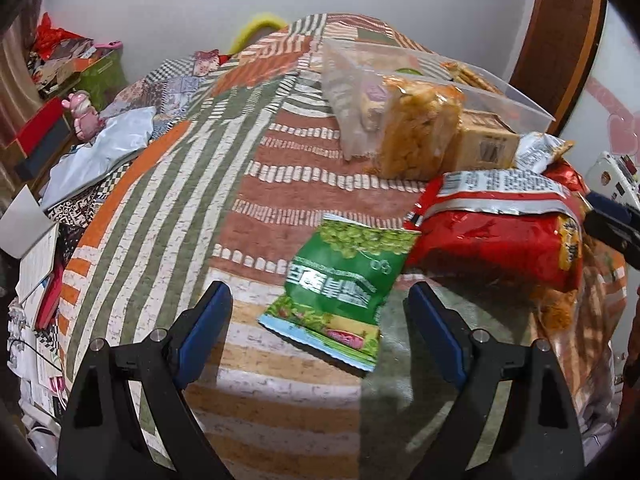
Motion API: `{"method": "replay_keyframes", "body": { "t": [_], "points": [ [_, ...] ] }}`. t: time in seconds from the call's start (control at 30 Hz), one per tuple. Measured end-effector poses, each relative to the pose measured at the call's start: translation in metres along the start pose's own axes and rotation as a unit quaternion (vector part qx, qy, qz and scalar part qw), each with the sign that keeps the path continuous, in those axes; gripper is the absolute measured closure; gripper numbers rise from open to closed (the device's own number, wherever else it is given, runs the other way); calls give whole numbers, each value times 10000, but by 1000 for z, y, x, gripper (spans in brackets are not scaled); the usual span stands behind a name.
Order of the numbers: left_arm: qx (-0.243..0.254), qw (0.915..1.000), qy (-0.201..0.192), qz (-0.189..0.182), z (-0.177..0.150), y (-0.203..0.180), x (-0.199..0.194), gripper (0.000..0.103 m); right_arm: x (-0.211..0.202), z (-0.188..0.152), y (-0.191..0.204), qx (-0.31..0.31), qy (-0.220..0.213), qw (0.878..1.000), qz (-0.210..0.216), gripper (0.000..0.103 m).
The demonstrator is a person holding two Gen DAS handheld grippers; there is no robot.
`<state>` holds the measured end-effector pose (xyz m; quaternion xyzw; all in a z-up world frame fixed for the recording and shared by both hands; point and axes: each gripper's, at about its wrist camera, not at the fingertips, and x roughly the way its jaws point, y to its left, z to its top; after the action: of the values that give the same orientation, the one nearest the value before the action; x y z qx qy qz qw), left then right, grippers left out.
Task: Organize snacks
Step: 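Grasp the green pea bag with left tool while right tool grasps cat-ear snack bag, then carry both bags into the clear box and open both tools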
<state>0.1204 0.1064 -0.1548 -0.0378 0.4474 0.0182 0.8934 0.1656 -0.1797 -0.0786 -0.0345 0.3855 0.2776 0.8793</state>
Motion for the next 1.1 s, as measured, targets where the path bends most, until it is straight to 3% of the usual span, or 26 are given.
{"method": "replay_keyframes", "body": {
  "t": [0.37, 0.6, 0.7, 1.1],
  "points": [
    [91, 9999, -128, -36, 6, -10, 12, 13, 9, -9, 1, 192, 236, 9992, 269, 31],
    [70, 9997, -186, -124, 7, -11, 13, 45, 17, -14, 2, 320, 343, 9979, 447, 31],
    [93, 9996, -230, -116, 4, -13, 11, 51, 15, -16, 2, 345, 314, 9974, 558, 39],
    [37, 9991, -412, -30, -9, -9, -13, 55, 2, -14, -1, 396, 105, 9977, 540, 49]
  ]
}}
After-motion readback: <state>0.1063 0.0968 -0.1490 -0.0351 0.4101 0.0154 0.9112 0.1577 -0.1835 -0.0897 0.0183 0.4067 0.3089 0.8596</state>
